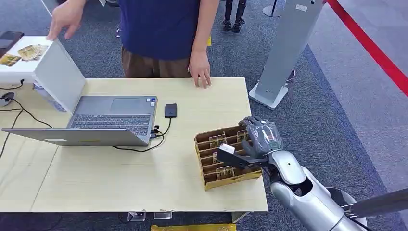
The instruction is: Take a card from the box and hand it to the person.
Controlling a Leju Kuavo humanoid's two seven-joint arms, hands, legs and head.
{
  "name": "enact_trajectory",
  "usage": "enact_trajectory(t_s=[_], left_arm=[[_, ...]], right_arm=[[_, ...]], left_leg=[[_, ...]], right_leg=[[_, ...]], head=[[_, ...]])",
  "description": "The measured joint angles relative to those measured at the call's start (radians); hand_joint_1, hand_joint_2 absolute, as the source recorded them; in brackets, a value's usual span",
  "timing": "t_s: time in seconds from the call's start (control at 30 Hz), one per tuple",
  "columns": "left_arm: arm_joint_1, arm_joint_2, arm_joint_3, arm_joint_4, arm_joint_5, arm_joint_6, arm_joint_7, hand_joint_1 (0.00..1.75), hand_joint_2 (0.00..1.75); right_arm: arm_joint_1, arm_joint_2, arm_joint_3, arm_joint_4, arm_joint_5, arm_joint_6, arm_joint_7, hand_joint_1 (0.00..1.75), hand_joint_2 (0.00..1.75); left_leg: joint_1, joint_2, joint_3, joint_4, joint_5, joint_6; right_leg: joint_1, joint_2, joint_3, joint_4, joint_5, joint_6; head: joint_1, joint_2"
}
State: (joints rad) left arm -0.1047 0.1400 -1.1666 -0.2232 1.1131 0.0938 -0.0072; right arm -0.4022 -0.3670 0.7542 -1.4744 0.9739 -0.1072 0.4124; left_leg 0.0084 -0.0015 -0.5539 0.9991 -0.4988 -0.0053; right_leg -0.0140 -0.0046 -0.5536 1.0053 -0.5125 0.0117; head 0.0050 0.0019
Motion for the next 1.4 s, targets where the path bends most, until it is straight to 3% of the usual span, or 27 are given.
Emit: enact_trajectory(t_s=[0.33,0.67,0.77,1.03,1.1,1.27,1.3,1.4], left_arm=[[0.000,0.000,0.000,0.000,0.000,-0.001,-0.001,0.00,0.00],[0.000,0.000,0.000,0.000,0.000,-0.001,-0.003,0.00,0.00],[0.000,0.000,0.000,0.000,0.000,-0.001,-0.003,0.00,0.00],[0.000,0.000,0.000,0.000,0.000,-0.001,-0.004,0.00,0.00],[0.000,0.000,0.000,0.000,0.000,-0.001,-0.004,0.00,0.00],[0.000,0.000,0.000,0.000,0.000,-0.001,-0.005,0.00,0.00],[0.000,0.000,0.000,0.000,0.000,-0.001,-0.005,0.00,0.00],[0.000,0.000,0.000,0.000,0.000,-0.002,-0.006,0.00,0.00]], right_arm=[[0.000,0.005,-0.001,0.019,0.000,-0.003,-0.001,0.72,1.75],[0.000,0.004,-0.007,0.021,0.001,-0.004,0.003,0.87,1.75],[0.000,0.003,-0.009,0.021,0.001,-0.004,0.003,1.05,1.75],[-0.002,0.003,-0.011,0.021,0.000,-0.006,0.004,1.22,1.75],[-0.002,0.003,-0.011,0.021,0.000,-0.006,0.004,1.10,1.75],[-0.002,0.003,-0.011,0.021,-0.002,-0.006,0.004,1.12,1.75],[-0.002,0.003,-0.011,0.021,-0.002,-0.006,0.004,0.99,1.75],[-0.002,0.003,-0.011,0.021,-0.002,-0.006,0.004,0.94,1.75]], left_leg=[[0.000,0.000,0.000,0.000,0.000,0.000],[0.000,0.000,0.000,0.000,0.000,0.000],[0.000,0.000,0.000,0.000,0.000,0.000],[0.000,0.000,0.000,0.000,0.000,0.000],[0.000,0.000,0.000,0.000,0.000,0.000],[0.000,0.000,0.000,0.000,0.000,0.000],[0.000,0.000,0.000,0.000,0.000,0.000],[0.000,0.000,0.000,0.000,0.000,0.000]], right_leg=[[0.000,0.000,0.000,0.000,0.000,0.000],[0.000,0.000,0.000,0.000,0.000,0.000],[0.000,0.000,0.000,0.000,0.000,0.000],[0.000,0.000,0.000,0.000,0.000,0.000],[0.000,0.000,0.000,0.000,0.000,0.000],[0.000,0.000,0.000,0.000,0.000,0.000],[0.000,0.000,0.000,0.000,0.000,0.000],[0.000,0.000,0.000,0.000,0.000,0.000]], head=[[0.000,0.000],[0.000,0.000],[0.000,0.000],[0.000,0.000],[0.000,0.000],[0.000,0.000],[0.000,0.000],[0.000,0.000]])
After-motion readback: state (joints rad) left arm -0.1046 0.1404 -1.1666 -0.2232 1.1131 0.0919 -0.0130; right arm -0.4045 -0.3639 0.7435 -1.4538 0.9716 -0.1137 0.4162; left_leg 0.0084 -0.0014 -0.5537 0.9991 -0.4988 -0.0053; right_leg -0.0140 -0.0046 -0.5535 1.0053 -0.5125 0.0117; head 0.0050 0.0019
